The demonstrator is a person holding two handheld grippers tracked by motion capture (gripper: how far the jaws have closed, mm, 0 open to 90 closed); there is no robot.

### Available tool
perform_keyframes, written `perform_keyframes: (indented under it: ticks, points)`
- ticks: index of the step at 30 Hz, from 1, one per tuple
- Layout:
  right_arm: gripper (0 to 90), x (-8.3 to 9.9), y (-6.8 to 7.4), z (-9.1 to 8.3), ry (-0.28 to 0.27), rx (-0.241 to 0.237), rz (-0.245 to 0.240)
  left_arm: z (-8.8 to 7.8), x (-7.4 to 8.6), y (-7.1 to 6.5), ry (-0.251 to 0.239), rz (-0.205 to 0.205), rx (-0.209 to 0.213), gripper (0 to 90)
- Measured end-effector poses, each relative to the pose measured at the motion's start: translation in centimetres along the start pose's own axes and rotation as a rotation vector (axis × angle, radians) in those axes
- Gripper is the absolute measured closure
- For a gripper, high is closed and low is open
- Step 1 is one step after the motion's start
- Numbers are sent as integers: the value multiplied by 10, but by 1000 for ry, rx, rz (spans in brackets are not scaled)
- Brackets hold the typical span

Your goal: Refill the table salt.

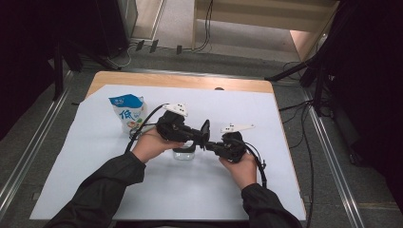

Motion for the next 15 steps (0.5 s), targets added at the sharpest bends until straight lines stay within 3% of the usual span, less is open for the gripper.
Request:
perform_keyframes:
  ticks: [3, 9, 15]
  points:
    - [851, -1, -2, -4, -3, 23, -16, -5, 0, 3, 3, -16, -7, 753]
    - [736, -2, -8, -10, -27, 23, -10, -17, 1, 11, 4, -28, -58, 629]
    - [652, -1, -9, -13, -17, 14, -26, -27, 5, 15, -7, -61, -58, 482]
Point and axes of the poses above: each handheld gripper's, and its own axes: z roughly forward along the jaws, x roughly out of its underside, y roughly to its left, the point moved 5 cm from there along z, roughly forward along the jaws, and after that the axes turned 10 degrees about -x, right-handed, at the moved point
